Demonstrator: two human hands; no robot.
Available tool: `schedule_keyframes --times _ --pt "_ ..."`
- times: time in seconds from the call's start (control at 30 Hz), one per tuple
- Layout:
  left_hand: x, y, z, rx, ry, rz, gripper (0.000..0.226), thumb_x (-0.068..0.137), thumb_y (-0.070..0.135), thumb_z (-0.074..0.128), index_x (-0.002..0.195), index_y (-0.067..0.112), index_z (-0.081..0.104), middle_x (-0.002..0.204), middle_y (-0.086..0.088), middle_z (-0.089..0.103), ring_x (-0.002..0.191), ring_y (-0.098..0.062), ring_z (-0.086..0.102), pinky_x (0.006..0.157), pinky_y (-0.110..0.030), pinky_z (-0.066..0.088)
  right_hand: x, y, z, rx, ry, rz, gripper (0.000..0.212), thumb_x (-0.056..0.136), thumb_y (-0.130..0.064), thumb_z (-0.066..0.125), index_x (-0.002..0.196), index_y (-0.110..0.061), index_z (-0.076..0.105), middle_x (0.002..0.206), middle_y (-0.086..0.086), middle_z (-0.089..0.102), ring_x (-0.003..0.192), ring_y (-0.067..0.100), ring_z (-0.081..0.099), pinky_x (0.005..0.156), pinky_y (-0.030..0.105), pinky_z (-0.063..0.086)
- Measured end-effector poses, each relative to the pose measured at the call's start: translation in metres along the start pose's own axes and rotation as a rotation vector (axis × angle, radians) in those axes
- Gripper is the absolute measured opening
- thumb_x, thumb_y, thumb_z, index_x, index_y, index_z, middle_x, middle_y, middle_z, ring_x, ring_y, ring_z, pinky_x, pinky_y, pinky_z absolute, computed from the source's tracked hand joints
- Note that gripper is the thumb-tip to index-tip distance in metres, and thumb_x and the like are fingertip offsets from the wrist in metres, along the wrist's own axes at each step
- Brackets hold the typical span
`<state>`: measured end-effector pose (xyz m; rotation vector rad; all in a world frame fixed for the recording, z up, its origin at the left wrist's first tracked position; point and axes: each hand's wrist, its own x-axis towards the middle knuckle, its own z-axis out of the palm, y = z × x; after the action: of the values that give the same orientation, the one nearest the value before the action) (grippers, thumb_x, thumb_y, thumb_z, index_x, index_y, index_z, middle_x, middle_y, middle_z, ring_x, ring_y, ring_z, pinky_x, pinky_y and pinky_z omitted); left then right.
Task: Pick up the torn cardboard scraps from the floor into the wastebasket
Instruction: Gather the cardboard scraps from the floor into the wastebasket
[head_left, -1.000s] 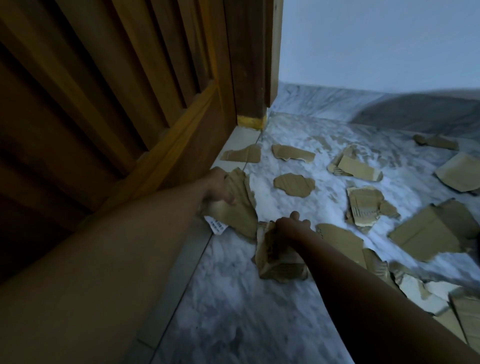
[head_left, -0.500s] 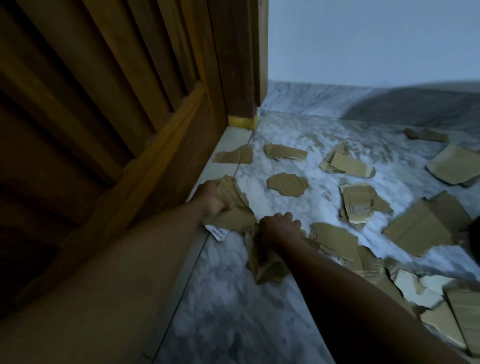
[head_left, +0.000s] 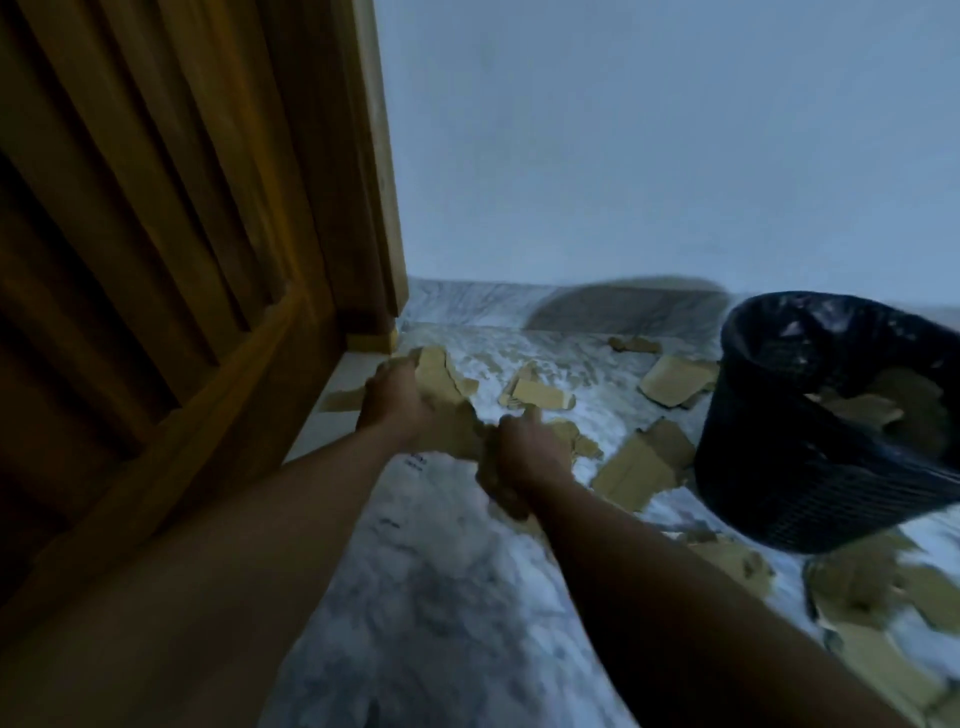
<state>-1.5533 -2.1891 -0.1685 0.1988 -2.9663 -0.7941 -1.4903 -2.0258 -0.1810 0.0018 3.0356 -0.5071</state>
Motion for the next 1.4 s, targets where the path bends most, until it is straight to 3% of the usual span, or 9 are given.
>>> schedule_keyframes --times 0.17,0.33,0.53,0.67,0.77,0.93,1.13,1.3,1.4 --pt "-0.016 0.155 -0.026 -0.416 0.088 0.156 0.026 0.091 0.029 0.061 0.11 0.011 0.063 0.109 -0.003 0.062 0.102 -0.016 0.058 0.082 -0.027 0.043 0.033 0.096 -0.177 0.081 0.216 0.241 0.023 0.081 -0.023 0.069 0.097 -0.007 0.061 0.112 0.016 0.06 0.098 0.035 0.066 0.08 0.038 0.056" --pt "-0.058 0.303 -0.028 -0.604 0.042 0.2 0.035 0.088 0.009 0.057 0.122 0.008 0.054 0.123 -0.012 0.061 0.11 -0.03 0.06 0.079 -0.027 0.047 0.015 0.204 -0.286 0.372 0.547 0.445 0.034 0.087 -0.03 0.063 0.106 -0.003 0.064 0.114 0.02 0.063 0.099 0.036 0.065 0.072 0.034 0.048" --pt "-0.101 0.393 0.023 -0.584 -0.102 0.276 0.059 0.09 0.014 0.062 0.143 0.009 0.037 0.129 -0.009 0.055 0.115 -0.027 0.056 0.081 -0.027 0.048 -0.019 0.295 -0.301 0.805 0.676 0.574 0.011 0.093 -0.014 0.052 0.084 -0.007 0.054 0.095 0.012 0.058 0.094 0.026 0.059 0.074 0.032 0.046" --pt "-0.098 0.414 0.045 -0.517 -0.201 0.349 0.057 0.088 0.024 0.065 0.141 0.018 0.044 0.122 -0.002 0.059 0.102 -0.021 0.063 0.076 -0.025 0.053 -0.022 0.304 -0.29 1.149 0.601 0.606 0.043 0.093 -0.037 0.052 0.127 -0.013 0.059 0.129 0.008 0.061 0.115 0.027 0.06 0.096 0.042 0.049" --pt "-0.087 0.426 0.035 -0.526 -0.35 0.334 0.056 0.092 0.029 0.064 0.142 0.03 0.038 0.111 0.002 0.057 0.098 -0.024 0.065 0.081 -0.036 0.059 -0.013 0.304 -0.28 1.328 0.589 0.715 0.068 0.076 -0.059 0.059 0.128 -0.015 0.056 0.133 0.006 0.054 0.116 0.034 0.056 0.098 0.046 0.048" --pt "-0.065 0.422 0.031 -0.507 -0.41 0.267 0.059 0.094 0.036 0.061 0.144 0.024 0.033 0.107 0.0 0.052 0.096 -0.025 0.068 0.083 -0.042 0.059 0.016 0.303 -0.263 1.281 0.717 0.928 0.049 0.09 -0.04 0.047 0.132 -0.014 0.047 0.148 0.011 0.032 0.129 0.032 0.037 0.107 0.044 0.035" --pt "-0.042 0.323 0.084 -0.318 -0.101 0.257 0.047 0.091 0.041 0.064 0.125 0.014 0.046 0.109 0.0 0.055 0.1 -0.02 0.056 0.075 -0.03 0.043 0.049 0.236 -0.249 0.954 0.798 0.478 0.032 0.094 -0.036 0.05 0.114 -0.012 0.059 0.126 0.011 0.058 0.113 0.029 0.056 0.092 0.037 0.045" --pt "-0.07 0.225 0.156 0.129 -0.451 0.324 0.043 0.087 0.043 0.066 0.11 0.006 0.061 0.111 -0.011 0.065 0.098 -0.028 0.063 0.072 -0.032 0.046 0.062 0.182 -0.219 0.563 0.603 0.073 0.024 0.096 -0.031 0.05 0.094 -0.009 0.059 0.105 0.012 0.061 0.081 0.023 0.054 0.07 0.029 0.038" --pt "-0.104 0.205 0.192 0.205 -0.648 0.39 0.058 0.087 0.048 0.065 0.123 0.004 0.057 0.123 -0.016 0.061 0.111 -0.03 0.06 0.085 -0.037 0.049 0.048 0.178 -0.205 0.386 0.471 -0.011 0.021 0.097 -0.029 0.051 0.089 -0.01 0.054 0.095 0.01 0.058 0.077 0.024 0.055 0.065 0.031 0.042"
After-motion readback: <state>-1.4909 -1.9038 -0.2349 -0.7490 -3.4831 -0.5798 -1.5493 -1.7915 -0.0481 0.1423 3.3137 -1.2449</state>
